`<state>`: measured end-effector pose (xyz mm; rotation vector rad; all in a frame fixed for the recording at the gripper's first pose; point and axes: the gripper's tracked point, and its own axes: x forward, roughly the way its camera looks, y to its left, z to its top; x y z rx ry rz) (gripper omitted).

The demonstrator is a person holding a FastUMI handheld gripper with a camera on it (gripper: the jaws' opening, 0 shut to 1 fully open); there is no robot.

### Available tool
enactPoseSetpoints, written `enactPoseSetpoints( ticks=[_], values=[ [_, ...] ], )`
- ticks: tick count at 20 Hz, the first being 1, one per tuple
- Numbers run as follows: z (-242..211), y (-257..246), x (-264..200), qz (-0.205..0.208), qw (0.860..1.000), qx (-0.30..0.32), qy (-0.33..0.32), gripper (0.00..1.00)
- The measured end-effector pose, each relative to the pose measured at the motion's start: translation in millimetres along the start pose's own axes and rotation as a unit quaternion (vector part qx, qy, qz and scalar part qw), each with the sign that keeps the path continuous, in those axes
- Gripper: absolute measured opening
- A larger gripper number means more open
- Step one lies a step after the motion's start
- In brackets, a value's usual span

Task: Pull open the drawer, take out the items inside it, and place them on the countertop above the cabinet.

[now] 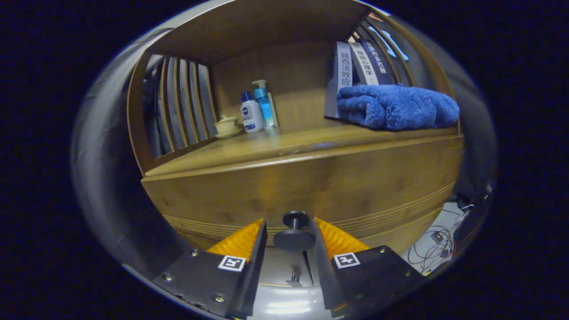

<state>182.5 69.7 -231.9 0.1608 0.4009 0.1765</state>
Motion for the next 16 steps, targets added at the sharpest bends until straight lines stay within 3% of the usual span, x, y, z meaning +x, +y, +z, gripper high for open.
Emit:
enactPoseSetpoints(
  ticks=[3, 5, 10, 11, 16],
  values=[
    [-0.1, -6.8, -0.9, -0.012, 1.0, -0.01, -0.003, 0.57],
    [0.8, -8.5, -0.1, -0.005, 1.0, -0.013, -0.002, 0.43],
    [-0.4, -7.4, -2.4, -0.022, 0.999, -0.023, 0.008, 0.33],
    [-2.6, -8.4, -3.1, -0.026, 0.999, -0.022, 0.015, 0.24],
    [-7.9, -9.3, -26.6, -0.044, 0.999, -0.022, 0.021, 0.24]
  ],
)
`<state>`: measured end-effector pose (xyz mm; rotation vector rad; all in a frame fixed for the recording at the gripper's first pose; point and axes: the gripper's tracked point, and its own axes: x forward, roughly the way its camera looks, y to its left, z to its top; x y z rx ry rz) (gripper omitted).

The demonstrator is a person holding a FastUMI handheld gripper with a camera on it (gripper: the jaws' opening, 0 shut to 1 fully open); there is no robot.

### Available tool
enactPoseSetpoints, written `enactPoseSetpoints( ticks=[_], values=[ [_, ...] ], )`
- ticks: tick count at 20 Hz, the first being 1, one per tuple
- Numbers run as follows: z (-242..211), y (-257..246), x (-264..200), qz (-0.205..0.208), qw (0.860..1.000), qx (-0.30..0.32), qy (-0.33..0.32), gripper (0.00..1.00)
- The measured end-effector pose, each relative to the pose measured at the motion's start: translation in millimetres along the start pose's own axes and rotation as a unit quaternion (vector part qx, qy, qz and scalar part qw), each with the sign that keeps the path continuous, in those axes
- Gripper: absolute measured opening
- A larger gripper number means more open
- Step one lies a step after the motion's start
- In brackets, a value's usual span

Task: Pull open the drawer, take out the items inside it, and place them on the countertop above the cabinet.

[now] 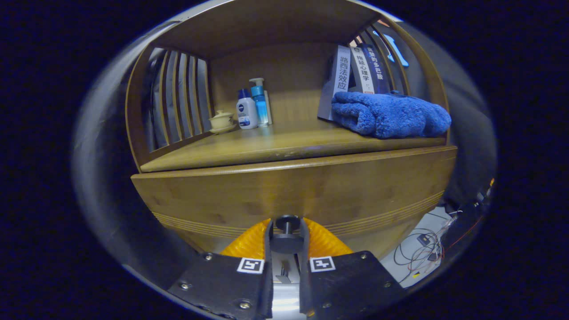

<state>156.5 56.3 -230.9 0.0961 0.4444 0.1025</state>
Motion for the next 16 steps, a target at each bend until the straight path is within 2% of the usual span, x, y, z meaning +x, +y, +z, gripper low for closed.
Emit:
enactPoseSetpoints(
  ticks=[16],
  values=[
    [-45.6, -10.0, -117.0, -0.07, 0.997, -0.005, 0.01, 0.23]
  ],
)
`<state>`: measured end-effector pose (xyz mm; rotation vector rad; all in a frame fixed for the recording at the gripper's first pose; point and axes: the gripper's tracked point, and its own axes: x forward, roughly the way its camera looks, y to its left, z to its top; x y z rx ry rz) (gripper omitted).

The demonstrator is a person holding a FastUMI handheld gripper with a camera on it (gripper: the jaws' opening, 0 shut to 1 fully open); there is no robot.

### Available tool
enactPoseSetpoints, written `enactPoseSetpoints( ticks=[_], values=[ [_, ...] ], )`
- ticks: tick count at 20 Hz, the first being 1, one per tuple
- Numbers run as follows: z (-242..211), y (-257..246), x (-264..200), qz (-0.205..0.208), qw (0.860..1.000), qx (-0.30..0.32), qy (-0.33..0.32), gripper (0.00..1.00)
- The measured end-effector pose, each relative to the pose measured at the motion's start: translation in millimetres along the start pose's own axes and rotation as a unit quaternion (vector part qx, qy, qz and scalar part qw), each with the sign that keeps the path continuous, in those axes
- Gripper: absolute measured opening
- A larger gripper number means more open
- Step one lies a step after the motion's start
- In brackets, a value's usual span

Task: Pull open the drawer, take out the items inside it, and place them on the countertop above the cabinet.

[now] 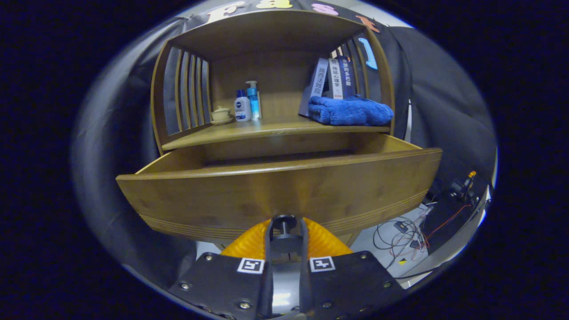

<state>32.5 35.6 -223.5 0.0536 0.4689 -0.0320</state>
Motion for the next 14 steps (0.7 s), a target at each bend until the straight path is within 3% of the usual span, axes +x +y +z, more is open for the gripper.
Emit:
enactPoseSetpoints(
  ticks=[6, 10, 13, 14],
  values=[
    [-18.9, -6.2, -27.2, -0.025, 0.999, -0.001, 0.031, 0.23],
    [-22.8, -3.4, -28.1, -0.014, 1.0, 0.001, 0.026, 0.23],
    [-19.7, 3.2, -34.2, 0.006, 1.0, 0.021, 0.02, 0.42],
    [-16.3, 8.1, -41.1, 0.011, 1.0, 0.025, 0.014, 0.53]
  ],
)
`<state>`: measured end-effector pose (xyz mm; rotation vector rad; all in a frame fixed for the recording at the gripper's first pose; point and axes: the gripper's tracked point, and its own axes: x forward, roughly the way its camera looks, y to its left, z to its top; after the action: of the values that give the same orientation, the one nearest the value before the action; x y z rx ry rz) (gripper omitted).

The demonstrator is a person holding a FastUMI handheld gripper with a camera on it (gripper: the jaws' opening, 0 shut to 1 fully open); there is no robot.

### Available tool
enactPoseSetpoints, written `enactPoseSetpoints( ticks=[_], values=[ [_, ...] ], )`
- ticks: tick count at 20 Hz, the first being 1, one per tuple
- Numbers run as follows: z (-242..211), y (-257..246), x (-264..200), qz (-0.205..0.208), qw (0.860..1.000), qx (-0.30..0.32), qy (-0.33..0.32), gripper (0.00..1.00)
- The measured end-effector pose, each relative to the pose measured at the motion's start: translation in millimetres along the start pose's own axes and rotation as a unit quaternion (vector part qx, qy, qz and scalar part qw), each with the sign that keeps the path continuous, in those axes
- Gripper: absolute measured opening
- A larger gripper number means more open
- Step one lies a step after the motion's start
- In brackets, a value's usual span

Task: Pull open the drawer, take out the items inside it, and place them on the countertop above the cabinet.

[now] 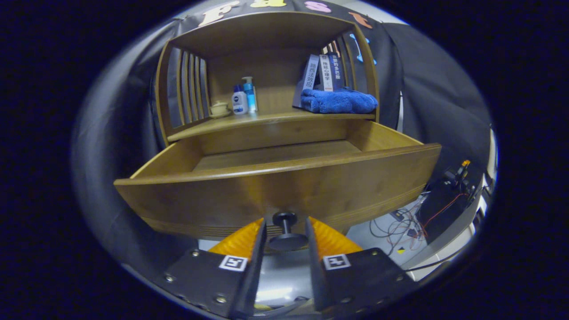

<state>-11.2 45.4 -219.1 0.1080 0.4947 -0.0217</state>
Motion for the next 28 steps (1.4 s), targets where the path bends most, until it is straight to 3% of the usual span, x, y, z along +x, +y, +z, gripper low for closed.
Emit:
enactPoseSetpoints(
  ticks=[1, 8, 12, 16, 20, 23, 28],
  values=[
    [7.1, 1.4, -6.2, 0.0, 1.0, 0.0, -0.008, 0.65],
    [103.5, 26.7, -17.7, -0.027, 0.996, -0.047, -0.067, 0.64],
    [110.2, 27.0, 29.5, -0.056, 0.998, -0.035, 0.024, 0.63],
    [96.5, 15.3, 65.3, -0.107, 0.984, -0.041, 0.134, 0.63],
    [68.2, 8.6, 97.3, -0.127, 0.964, -0.016, 0.232, 0.63],
    [35.2, 3.9, 108.1, -0.131, 0.94, -0.035, 0.312, 0.63],
    [2.9, 6.0, 109.7, -0.124, 0.917, -0.018, 0.379, 0.63]
  ],
)
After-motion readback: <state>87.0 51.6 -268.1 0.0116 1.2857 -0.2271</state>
